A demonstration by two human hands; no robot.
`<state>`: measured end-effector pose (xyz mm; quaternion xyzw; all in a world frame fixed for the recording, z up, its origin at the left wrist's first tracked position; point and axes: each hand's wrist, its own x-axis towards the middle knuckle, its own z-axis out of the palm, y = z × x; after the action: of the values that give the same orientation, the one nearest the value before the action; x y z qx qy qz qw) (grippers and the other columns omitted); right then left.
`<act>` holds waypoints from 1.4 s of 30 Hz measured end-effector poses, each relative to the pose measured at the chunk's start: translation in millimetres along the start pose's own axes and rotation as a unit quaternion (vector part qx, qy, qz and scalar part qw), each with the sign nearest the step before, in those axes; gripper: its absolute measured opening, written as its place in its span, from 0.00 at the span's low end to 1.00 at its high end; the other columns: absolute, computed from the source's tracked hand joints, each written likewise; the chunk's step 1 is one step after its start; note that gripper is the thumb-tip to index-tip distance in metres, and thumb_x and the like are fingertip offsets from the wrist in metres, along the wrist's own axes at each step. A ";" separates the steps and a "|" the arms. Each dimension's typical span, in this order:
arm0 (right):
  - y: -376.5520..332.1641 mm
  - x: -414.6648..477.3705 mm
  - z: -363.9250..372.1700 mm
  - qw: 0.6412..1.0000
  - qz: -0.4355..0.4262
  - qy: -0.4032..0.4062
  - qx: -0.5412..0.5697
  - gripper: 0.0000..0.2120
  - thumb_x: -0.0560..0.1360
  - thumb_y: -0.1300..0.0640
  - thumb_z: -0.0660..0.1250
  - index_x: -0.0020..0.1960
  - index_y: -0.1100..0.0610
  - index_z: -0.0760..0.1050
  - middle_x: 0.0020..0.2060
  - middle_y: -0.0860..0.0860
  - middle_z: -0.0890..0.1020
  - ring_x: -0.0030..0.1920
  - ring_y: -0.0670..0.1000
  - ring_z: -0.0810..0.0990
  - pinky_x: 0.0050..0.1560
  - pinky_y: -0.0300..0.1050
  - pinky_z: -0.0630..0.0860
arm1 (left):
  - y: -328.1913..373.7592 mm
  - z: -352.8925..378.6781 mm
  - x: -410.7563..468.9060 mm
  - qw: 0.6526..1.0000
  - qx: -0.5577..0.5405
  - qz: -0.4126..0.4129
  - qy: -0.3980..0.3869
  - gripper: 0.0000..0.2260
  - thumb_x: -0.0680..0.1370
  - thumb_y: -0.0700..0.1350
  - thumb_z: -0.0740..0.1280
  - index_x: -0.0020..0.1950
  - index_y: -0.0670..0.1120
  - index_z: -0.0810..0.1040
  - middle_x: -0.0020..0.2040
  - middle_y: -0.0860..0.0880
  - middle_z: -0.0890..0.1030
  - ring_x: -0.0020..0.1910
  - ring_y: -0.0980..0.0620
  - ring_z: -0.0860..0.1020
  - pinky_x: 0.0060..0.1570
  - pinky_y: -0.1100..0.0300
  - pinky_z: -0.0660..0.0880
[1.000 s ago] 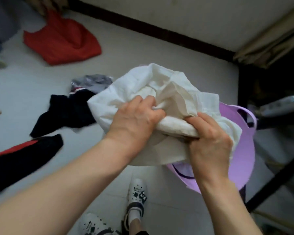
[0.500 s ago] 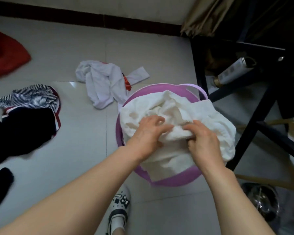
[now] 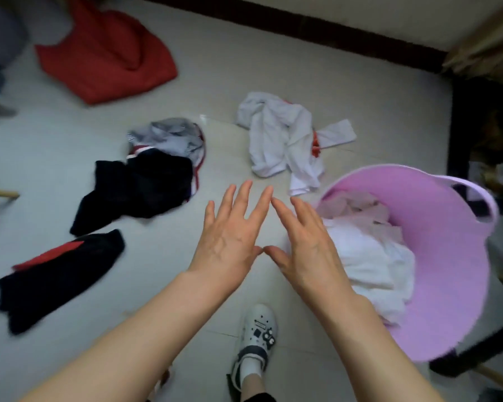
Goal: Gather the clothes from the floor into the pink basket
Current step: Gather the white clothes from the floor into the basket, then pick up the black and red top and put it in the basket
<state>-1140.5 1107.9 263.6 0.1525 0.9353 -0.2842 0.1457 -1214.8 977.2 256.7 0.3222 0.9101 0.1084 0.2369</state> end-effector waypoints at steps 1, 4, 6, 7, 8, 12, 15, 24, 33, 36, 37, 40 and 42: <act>-23.8 11.3 11.9 0.999 -0.023 -0.022 -0.006 0.39 0.72 0.53 0.72 0.77 0.49 0.55 0.76 0.58 0.59 0.76 0.59 0.54 0.75 0.54 0.55 | -24.8 -3.0 -12.1 1.000 -0.007 -0.015 0.006 0.43 0.76 0.50 0.67 0.77 0.56 0.37 0.78 0.47 0.41 0.77 0.44 0.41 0.73 0.41 0.48; -84.9 41.1 47.4 0.992 -0.089 -0.076 -0.039 0.39 0.73 0.54 0.72 0.77 0.50 0.54 0.76 0.59 0.58 0.76 0.61 0.53 0.74 0.55 0.56 | -91.2 -3.2 -46.3 0.997 -0.035 -0.051 0.043 0.45 0.75 0.48 0.70 0.77 0.54 0.38 0.79 0.46 0.43 0.77 0.43 0.42 0.73 0.40 0.49; -121.7 58.0 71.1 0.986 -0.126 -0.090 -0.067 0.41 0.73 0.55 0.73 0.77 0.49 0.53 0.76 0.59 0.58 0.76 0.62 0.53 0.74 0.55 0.57 | -135.0 -3.1 -63.2 0.995 -0.039 -0.083 0.044 0.46 0.74 0.47 0.71 0.77 0.54 0.37 0.79 0.46 0.42 0.77 0.43 0.41 0.72 0.39 0.47; -147.4 67.4 91.5 0.981 -0.143 -0.101 -0.084 0.42 0.72 0.56 0.73 0.77 0.48 0.52 0.75 0.60 0.58 0.76 0.62 0.54 0.73 0.55 0.58 | -167.1 -3.0 -76.4 0.993 -0.040 -0.108 0.038 0.46 0.74 0.48 0.71 0.77 0.54 0.37 0.79 0.46 0.42 0.77 0.43 0.40 0.72 0.39 0.46; -167.6 74.7 107.0 0.977 -0.155 -0.107 -0.098 0.43 0.71 0.56 0.74 0.77 0.48 0.52 0.75 0.60 0.59 0.75 0.62 0.54 0.73 0.55 0.58 | -192.9 -3.6 -86.5 0.990 -0.038 -0.129 0.036 0.46 0.74 0.48 0.71 0.76 0.54 0.36 0.79 0.46 0.41 0.77 0.43 0.39 0.72 0.39 0.46; -247.5 102.2 170.5 0.965 -0.176 -0.141 -0.133 0.45 0.71 0.56 0.74 0.78 0.45 0.49 0.76 0.58 0.56 0.76 0.61 0.51 0.73 0.54 0.57 | -295.2 -4.0 -128.9 0.981 -0.031 -0.189 0.036 0.48 0.72 0.48 0.73 0.77 0.53 0.37 0.79 0.45 0.43 0.77 0.41 0.40 0.72 0.36 0.48; -301.5 125.2 222.5 0.948 -0.219 -0.178 -0.148 0.46 0.72 0.56 0.73 0.78 0.43 0.46 0.77 0.55 0.52 0.77 0.59 0.47 0.75 0.54 0.54 | -375.3 -1.0 -157.4 0.971 0.000 -0.240 0.023 0.50 0.71 0.50 0.74 0.77 0.53 0.38 0.79 0.44 0.45 0.77 0.40 0.43 0.71 0.35 0.50; -372.0 187.8 407.0 0.875 -0.345 -0.242 -0.238 0.49 0.70 0.59 0.73 0.77 0.42 0.43 0.77 0.56 0.48 0.76 0.62 0.46 0.71 0.61 0.60 | -556.4 96.8 -197.8 0.925 0.013 -0.375 -0.061 0.54 0.67 0.56 0.75 0.76 0.53 0.36 0.78 0.43 0.41 0.76 0.37 0.40 0.68 0.30 0.53; -344.1 210.0 596.6 0.790 -0.414 -0.292 -0.345 0.53 0.70 0.50 0.75 0.76 0.41 0.36 0.77 0.55 0.39 0.76 0.64 0.40 0.70 0.66 0.58 | -651.9 258.8 -198.0 0.888 -0.025 -0.428 -0.163 0.58 0.65 0.54 0.78 0.73 0.61 0.31 0.74 0.45 0.28 0.72 0.31 0.31 0.64 0.24 0.49; -328.3 209.3 647.7 0.781 -0.405 -0.307 -0.363 0.53 0.69 0.50 0.75 0.76 0.41 0.36 0.77 0.54 0.37 0.75 0.65 0.38 0.68 0.71 0.59 | -671.3 300.6 -201.6 0.865 -0.068 -0.466 -0.172 0.57 0.64 0.54 0.78 0.73 0.66 0.34 0.72 0.46 0.24 0.70 0.29 0.29 0.63 0.23 0.50; -324.2 210.2 662.0 0.780 -0.393 -0.311 -0.374 0.53 0.69 0.50 0.75 0.76 0.41 0.37 0.76 0.55 0.36 0.75 0.65 0.38 0.66 0.72 0.60 | -676.7 313.1 -202.0 0.858 -0.081 -0.477 -0.171 0.56 0.64 0.55 0.78 0.73 0.67 0.37 0.72 0.47 0.24 0.70 0.29 0.30 0.63 0.22 0.50; -314.8 212.8 680.4 0.778 -0.370 -0.317 -0.398 0.47 0.71 0.56 0.72 0.77 0.42 0.44 0.77 0.55 0.39 0.74 0.68 0.44 0.63 0.70 0.65 | -687.5 335.3 -208.3 0.858 -0.137 -0.483 -0.110 0.48 0.65 0.53 0.78 0.73 0.67 0.49 0.75 0.50 0.30 0.72 0.28 0.35 0.62 0.24 0.54; -309.5 215.2 687.2 0.782 -0.395 -0.298 -0.379 0.35 0.72 0.62 0.68 0.74 0.46 0.58 0.75 0.57 0.52 0.70 0.67 0.57 0.57 0.60 0.72 | -690.4 345.7 -209.2 0.868 -0.168 -0.465 -0.053 0.33 0.69 0.47 0.76 0.69 0.60 0.64 0.78 0.48 0.42 0.73 0.26 0.46 0.65 0.30 0.59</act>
<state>-1322.7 510.5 -209.9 -0.3903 0.8558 0.0292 0.3382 -1268.8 328.4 -208.1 -0.1774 0.9089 0.1197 0.3580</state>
